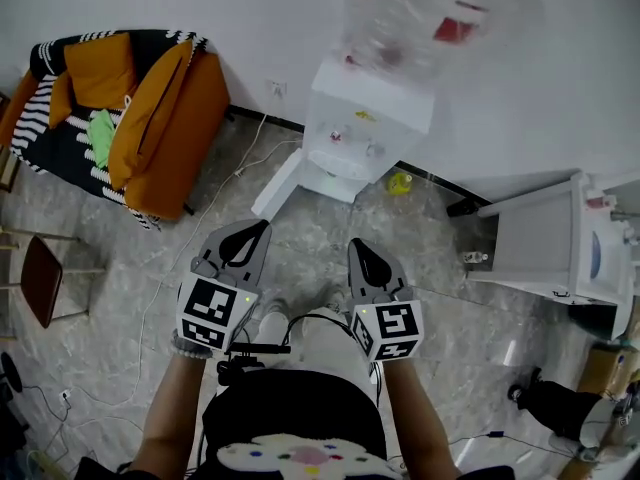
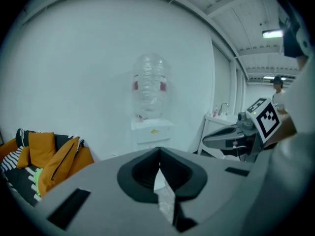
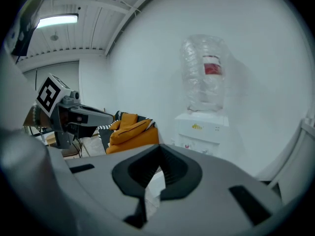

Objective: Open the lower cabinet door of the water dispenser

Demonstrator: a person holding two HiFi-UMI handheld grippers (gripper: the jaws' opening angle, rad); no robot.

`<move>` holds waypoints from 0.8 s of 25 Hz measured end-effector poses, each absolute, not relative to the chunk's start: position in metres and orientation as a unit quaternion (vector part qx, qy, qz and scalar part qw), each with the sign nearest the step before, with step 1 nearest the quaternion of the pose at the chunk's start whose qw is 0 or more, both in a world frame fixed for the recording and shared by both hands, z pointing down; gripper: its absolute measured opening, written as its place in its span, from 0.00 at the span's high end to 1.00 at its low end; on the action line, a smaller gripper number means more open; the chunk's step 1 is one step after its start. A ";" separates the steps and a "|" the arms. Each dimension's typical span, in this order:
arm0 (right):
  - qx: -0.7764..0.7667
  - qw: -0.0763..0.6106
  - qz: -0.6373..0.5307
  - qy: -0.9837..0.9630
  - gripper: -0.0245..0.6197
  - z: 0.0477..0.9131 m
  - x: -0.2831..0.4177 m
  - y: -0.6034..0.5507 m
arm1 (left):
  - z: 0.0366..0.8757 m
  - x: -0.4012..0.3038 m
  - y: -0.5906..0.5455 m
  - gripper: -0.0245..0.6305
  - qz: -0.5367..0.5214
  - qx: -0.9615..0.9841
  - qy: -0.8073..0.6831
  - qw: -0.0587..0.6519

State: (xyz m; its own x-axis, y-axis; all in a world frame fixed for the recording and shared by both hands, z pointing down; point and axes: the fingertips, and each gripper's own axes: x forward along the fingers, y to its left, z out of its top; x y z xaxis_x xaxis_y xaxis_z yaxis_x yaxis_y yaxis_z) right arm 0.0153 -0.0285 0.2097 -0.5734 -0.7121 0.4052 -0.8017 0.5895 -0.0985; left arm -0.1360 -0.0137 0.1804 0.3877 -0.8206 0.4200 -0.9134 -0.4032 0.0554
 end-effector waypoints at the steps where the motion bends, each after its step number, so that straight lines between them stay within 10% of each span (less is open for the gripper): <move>1: 0.434 0.161 0.135 -0.876 0.96 0.206 0.016 -0.027 | 0.174 -0.135 -0.013 0.94 0.162 0.824 -0.526 0.136; 20: 0.447 0.141 0.087 -0.879 0.96 0.152 0.013 -0.005 | 0.133 -0.141 0.024 0.94 0.135 0.842 -0.508 0.123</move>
State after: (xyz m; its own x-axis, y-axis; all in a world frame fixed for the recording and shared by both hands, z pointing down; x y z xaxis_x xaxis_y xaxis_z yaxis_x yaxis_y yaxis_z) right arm 0.0130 -0.0049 0.1516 -0.5603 -0.7617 0.3254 -0.8107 0.5848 -0.0272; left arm -0.1409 0.0239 0.1329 0.4478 -0.8219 0.3522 -0.8883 -0.4539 0.0702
